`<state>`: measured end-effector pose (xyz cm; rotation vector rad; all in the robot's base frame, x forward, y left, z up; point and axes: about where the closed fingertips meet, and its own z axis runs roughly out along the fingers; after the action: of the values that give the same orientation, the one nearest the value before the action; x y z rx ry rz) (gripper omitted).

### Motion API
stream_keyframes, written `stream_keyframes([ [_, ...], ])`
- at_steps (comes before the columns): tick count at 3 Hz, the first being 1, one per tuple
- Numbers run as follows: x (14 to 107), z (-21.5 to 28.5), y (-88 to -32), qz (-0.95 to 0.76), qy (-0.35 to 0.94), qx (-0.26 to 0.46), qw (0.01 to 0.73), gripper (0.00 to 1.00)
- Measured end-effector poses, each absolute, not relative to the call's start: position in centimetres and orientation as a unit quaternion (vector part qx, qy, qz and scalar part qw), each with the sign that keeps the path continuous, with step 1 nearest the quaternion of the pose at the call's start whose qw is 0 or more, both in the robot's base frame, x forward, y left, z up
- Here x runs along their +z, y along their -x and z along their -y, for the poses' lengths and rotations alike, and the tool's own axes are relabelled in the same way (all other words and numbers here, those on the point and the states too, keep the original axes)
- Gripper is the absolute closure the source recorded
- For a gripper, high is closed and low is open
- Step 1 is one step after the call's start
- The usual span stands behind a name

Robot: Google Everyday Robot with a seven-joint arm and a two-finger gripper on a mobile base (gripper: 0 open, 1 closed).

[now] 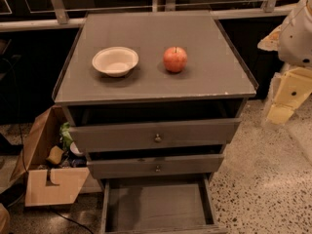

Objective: Close bottom drawer

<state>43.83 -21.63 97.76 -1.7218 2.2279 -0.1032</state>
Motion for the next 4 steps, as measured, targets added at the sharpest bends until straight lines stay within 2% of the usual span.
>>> stream_keyframes([
  [1,97.76,21.63,-43.83,-0.780,0.603,-0.036,0.161,0.00],
  [2,97.76,21.63,-43.83,-0.780,0.603,-0.036,0.161,0.19],
  [3,97.76,21.63,-43.83,-0.780,0.603,-0.036,0.161,0.41],
  [4,97.76,21.63,-43.83,-0.780,0.603,-0.036,0.161,0.73],
])
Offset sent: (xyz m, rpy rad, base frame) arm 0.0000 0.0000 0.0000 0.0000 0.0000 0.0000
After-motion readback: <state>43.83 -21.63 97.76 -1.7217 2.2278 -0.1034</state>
